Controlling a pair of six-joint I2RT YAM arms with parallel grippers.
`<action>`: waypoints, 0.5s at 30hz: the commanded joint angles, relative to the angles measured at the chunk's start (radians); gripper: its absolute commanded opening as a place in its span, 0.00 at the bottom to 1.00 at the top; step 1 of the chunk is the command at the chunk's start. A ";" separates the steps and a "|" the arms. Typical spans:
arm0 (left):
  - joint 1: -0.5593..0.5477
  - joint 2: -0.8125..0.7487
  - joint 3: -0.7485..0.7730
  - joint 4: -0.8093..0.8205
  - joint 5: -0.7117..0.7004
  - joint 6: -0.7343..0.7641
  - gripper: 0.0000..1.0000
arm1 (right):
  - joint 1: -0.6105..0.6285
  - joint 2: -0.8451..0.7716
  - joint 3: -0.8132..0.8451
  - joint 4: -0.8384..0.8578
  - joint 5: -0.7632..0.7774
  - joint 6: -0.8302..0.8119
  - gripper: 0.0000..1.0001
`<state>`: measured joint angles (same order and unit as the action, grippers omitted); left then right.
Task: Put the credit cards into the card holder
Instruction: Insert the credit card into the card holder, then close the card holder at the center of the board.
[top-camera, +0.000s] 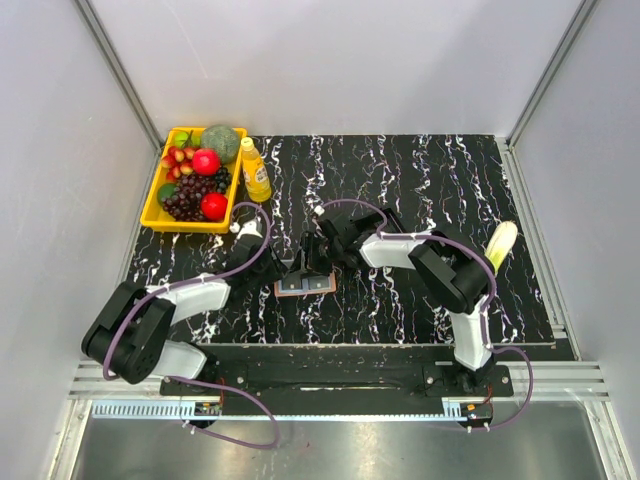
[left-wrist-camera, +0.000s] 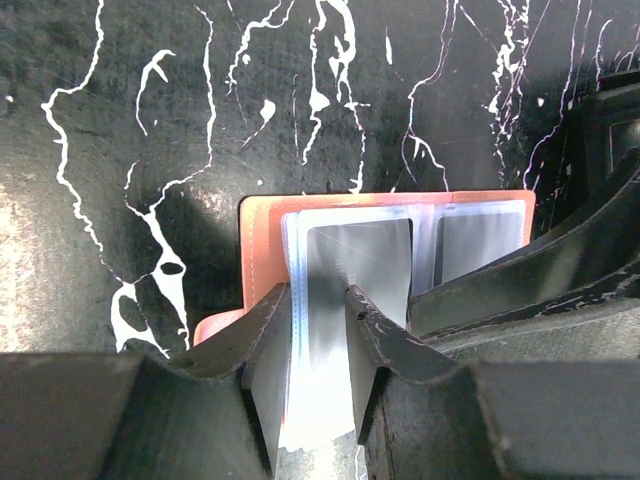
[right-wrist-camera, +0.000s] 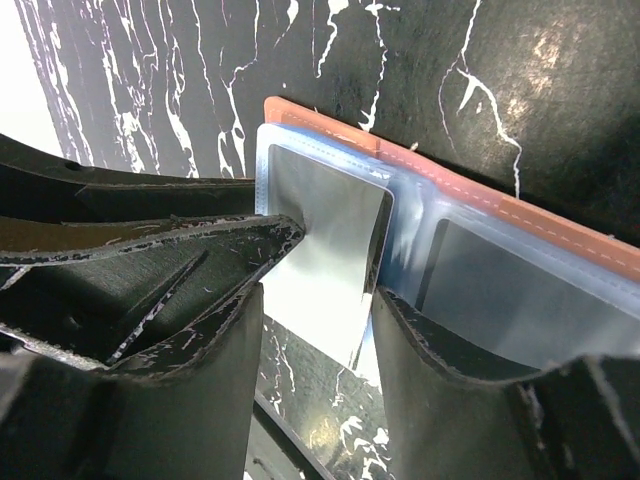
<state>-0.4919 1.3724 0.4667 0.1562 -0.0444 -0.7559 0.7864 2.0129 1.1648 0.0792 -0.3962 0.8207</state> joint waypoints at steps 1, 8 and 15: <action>0.029 -0.036 0.007 -0.112 -0.031 0.050 0.34 | 0.016 -0.078 0.021 -0.119 0.123 -0.103 0.55; 0.065 -0.125 0.016 -0.116 0.008 0.067 0.51 | 0.008 -0.219 0.026 -0.226 0.267 -0.255 0.60; 0.065 -0.209 0.033 -0.201 -0.035 0.072 0.54 | -0.004 -0.252 -0.003 -0.332 0.329 -0.281 0.57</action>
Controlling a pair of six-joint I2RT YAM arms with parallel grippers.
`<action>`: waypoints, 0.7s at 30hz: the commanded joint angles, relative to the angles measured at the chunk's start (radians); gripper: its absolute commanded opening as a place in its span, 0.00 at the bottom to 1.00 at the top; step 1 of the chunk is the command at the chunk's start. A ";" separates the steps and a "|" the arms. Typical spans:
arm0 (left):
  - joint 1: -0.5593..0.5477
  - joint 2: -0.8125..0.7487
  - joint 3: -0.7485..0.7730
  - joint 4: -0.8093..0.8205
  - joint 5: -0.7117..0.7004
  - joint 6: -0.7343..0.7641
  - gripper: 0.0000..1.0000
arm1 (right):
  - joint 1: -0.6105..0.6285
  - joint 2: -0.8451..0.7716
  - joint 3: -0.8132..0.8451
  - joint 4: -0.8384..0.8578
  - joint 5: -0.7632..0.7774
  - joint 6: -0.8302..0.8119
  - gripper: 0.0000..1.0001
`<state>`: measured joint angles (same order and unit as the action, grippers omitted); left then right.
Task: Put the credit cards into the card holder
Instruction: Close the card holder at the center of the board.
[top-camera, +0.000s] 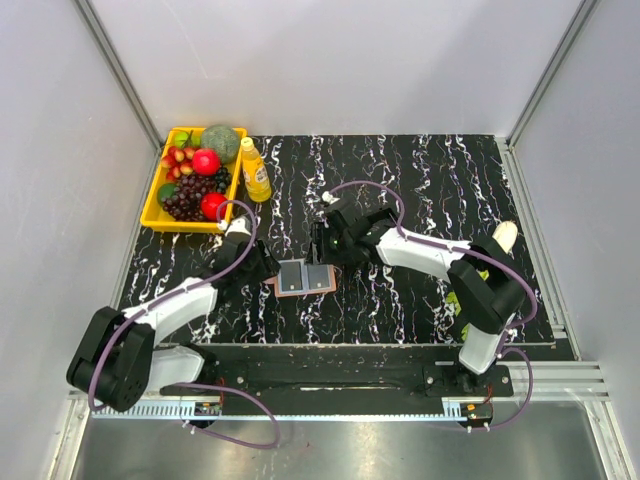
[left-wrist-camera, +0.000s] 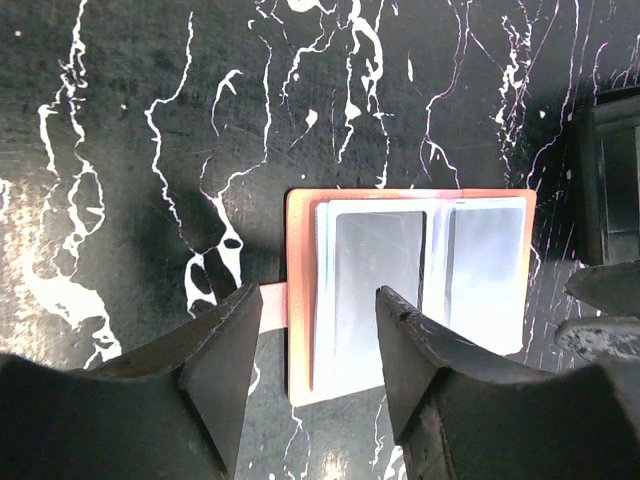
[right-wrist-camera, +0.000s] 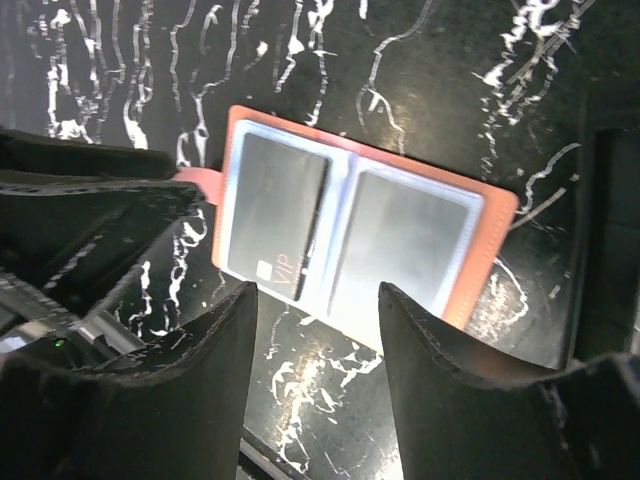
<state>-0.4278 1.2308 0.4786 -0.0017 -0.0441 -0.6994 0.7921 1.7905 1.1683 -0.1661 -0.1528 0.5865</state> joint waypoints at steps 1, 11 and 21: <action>0.001 -0.086 0.009 -0.055 -0.055 0.012 0.57 | -0.016 -0.031 -0.022 -0.084 0.082 -0.044 0.57; 0.006 -0.113 -0.028 -0.156 -0.154 0.024 0.64 | -0.037 0.013 -0.042 -0.095 0.062 -0.017 0.57; 0.018 -0.151 -0.047 -0.179 -0.154 0.034 0.70 | -0.065 0.058 -0.058 -0.073 -0.007 0.001 0.57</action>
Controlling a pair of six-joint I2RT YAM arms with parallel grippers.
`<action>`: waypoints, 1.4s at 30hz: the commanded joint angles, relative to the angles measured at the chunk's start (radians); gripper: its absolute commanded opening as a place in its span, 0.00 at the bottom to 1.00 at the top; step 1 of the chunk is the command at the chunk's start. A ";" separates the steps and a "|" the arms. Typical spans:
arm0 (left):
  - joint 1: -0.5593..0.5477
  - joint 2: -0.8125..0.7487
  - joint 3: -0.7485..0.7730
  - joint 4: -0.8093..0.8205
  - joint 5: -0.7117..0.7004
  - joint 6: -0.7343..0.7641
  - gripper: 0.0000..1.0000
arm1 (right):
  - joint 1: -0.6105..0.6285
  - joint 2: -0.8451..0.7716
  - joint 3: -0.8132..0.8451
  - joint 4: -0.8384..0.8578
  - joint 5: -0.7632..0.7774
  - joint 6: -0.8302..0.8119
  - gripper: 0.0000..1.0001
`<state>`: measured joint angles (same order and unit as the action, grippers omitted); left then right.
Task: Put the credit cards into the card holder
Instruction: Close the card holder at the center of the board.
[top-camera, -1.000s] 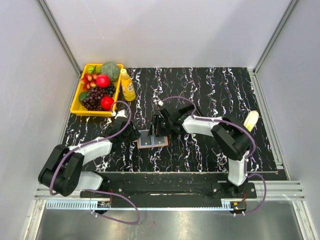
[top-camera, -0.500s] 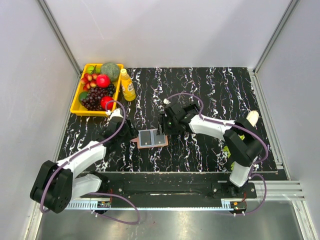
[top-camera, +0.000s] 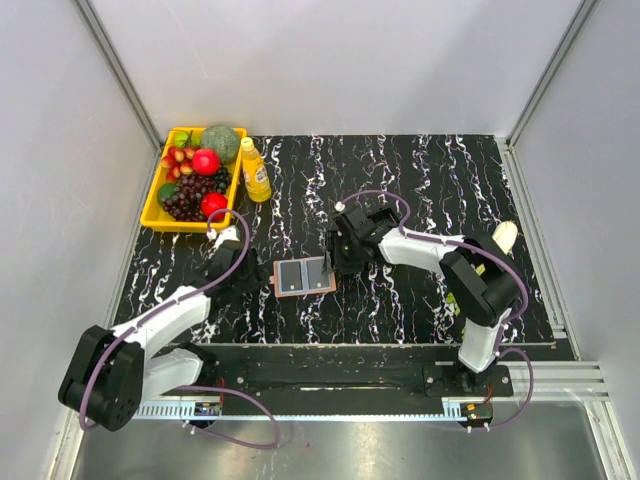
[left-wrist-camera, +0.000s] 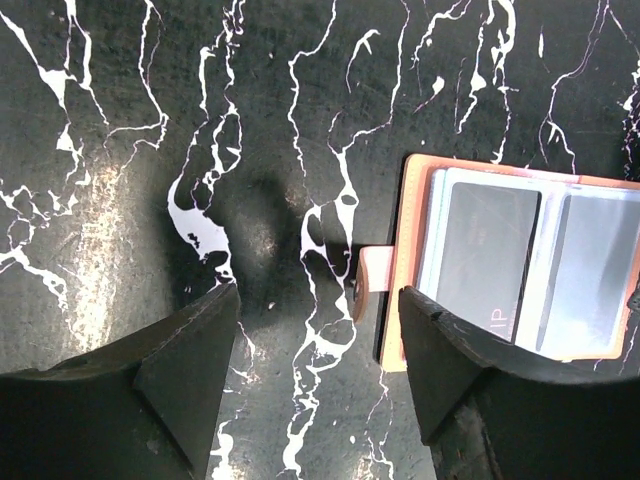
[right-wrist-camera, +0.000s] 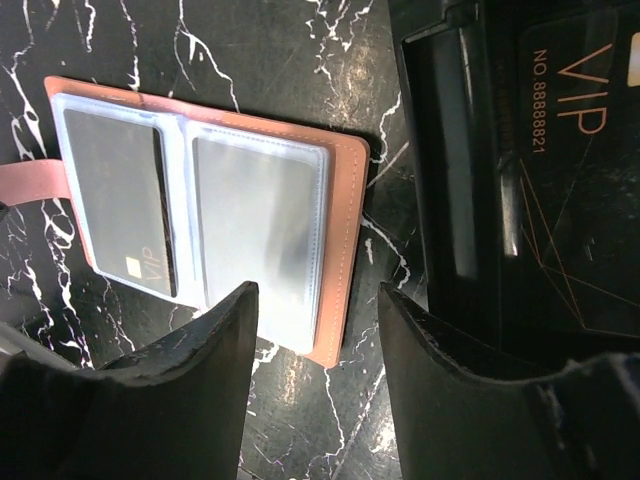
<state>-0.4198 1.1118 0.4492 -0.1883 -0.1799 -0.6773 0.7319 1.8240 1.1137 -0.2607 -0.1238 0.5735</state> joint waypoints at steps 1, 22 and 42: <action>0.010 -0.030 -0.030 0.032 0.006 0.018 0.69 | -0.005 0.032 0.000 0.026 -0.045 0.015 0.56; 0.010 0.036 -0.069 0.184 0.149 -0.007 0.07 | -0.009 -0.035 -0.028 0.182 -0.126 0.057 0.19; 0.010 0.008 -0.060 0.217 0.175 -0.002 0.00 | 0.044 0.069 0.090 0.359 -0.376 0.091 0.23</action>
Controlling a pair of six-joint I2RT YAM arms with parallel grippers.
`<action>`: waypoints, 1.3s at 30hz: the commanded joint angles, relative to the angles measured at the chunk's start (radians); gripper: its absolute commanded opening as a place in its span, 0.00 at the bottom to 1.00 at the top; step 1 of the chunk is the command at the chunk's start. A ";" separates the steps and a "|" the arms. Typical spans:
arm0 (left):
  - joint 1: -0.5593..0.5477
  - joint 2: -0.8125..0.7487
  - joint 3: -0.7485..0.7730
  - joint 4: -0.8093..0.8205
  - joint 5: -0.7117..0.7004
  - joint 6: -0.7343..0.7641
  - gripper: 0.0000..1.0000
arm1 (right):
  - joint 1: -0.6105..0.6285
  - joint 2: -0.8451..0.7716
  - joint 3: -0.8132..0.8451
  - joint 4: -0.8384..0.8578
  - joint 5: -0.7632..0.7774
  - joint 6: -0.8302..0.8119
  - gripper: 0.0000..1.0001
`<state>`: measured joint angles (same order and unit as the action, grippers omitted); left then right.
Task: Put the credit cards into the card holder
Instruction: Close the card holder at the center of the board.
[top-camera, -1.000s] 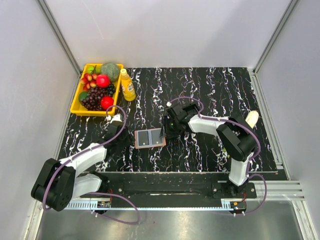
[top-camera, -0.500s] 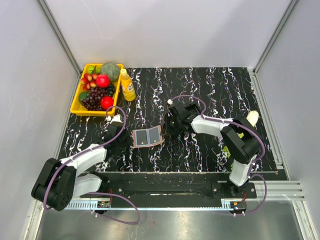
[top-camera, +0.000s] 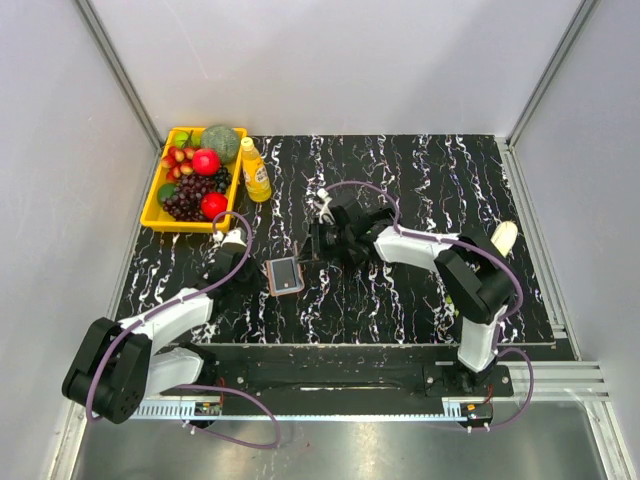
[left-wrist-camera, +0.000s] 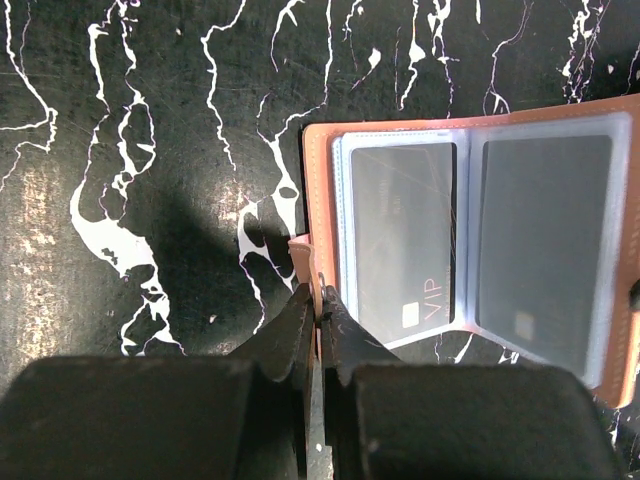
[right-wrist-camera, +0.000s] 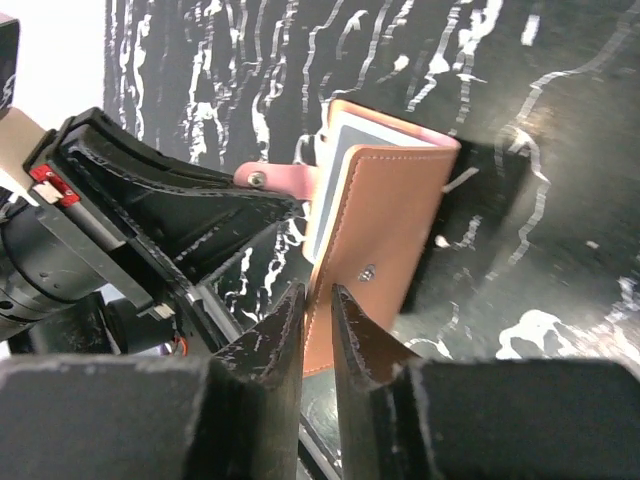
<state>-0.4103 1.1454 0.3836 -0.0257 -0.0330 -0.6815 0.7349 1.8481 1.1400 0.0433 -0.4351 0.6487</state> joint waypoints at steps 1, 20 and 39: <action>0.001 -0.029 0.005 0.052 0.024 0.003 0.00 | 0.043 0.060 0.075 0.056 -0.073 0.017 0.24; 0.001 -0.066 0.011 -0.006 -0.048 -0.007 0.02 | 0.067 0.195 0.187 0.068 -0.141 0.068 0.32; 0.001 -0.056 0.021 -0.017 -0.064 -0.003 0.06 | 0.032 0.025 0.138 -0.010 0.021 -0.037 0.26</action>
<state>-0.4103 1.0821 0.3832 -0.0605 -0.0750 -0.6823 0.7868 1.9495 1.2995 0.0708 -0.5030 0.6582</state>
